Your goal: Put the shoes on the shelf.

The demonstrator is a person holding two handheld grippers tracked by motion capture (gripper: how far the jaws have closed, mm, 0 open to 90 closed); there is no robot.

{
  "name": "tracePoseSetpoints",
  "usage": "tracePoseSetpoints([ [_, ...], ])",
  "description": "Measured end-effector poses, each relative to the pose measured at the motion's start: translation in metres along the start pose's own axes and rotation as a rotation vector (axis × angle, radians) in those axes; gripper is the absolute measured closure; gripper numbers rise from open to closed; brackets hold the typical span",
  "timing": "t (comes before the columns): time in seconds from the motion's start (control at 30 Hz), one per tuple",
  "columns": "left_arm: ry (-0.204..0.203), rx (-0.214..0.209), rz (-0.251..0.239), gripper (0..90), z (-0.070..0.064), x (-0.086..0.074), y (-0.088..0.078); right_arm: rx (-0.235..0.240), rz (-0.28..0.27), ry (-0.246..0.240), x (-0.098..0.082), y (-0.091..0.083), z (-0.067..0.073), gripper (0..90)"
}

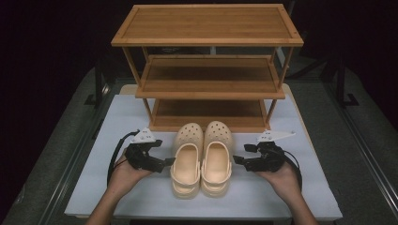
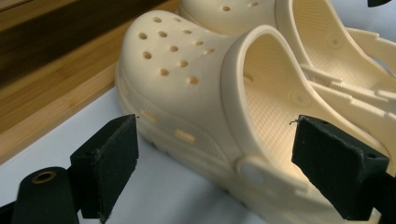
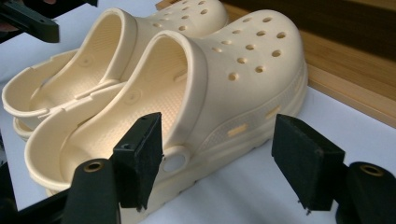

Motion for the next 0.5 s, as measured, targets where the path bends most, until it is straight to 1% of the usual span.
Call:
tracePoseSetpoints([
  [0.03, 0.000, 0.000, 0.000, 14.1, 0.000, 0.000, 0.000, 0.000, 0.000, 0.000, 0.000, 0.000, 0.000, 33.0],
  [0.07, 0.006, 0.001, 0.007, 14.6, -0.001, 0.003, 0.005, 0.002, 0.001, -0.004, 0.002, 0.002, 0.001, 33.1],
  [0.13, 0.008, 0.001, 0.014, 15.4, -0.001, 0.004, 0.009, 0.004, 0.003, -0.006, 0.004, 0.004, 0.001, 33.1],
  [0.17, 0.010, -0.004, 0.016, 18.5, -0.001, 0.005, 0.012, 0.005, 0.005, -0.003, 0.005, 0.006, 0.001, 33.1],
  [0.2, 0.014, -0.004, 0.018, 20.0, 0.000, 0.006, 0.014, 0.003, 0.006, -0.008, 0.006, 0.007, 0.001, 33.1],
  [0.27, 0.009, -0.004, 0.021, 20.2, 0.000, 0.007, 0.017, 0.003, 0.007, -0.006, 0.007, 0.009, 0.001, 33.1],
  [0.3, 0.013, -0.006, 0.022, 23.0, 0.000, 0.008, 0.018, 0.004, 0.008, -0.004, 0.008, 0.012, 0.000, 33.1],
  [0.37, 0.014, 0.000, 0.025, 24.1, 0.001, 0.009, 0.020, 0.011, 0.007, 0.002, 0.010, 0.015, 0.000, 33.1],
  [0.43, 0.016, 0.003, 0.025, 27.9, 0.001, 0.009, 0.022, 0.015, 0.012, 0.004, 0.011, 0.019, 0.001, 33.1],
  [0.5, 0.014, 0.008, 0.033, 29.2, 0.001, 0.009, 0.024, 0.016, 0.020, -0.001, 0.013, 0.023, 0.003, 33.1],
])
Point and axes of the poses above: each handheld gripper's, and its own axes: y roughly forward along the jaws, x roughly out of its top, z roughly to its left, the point moved 1 cm from there along y, roughly forward along the jaws, and after that the axes turned 5 degrees about z, right-handed, at the moved point
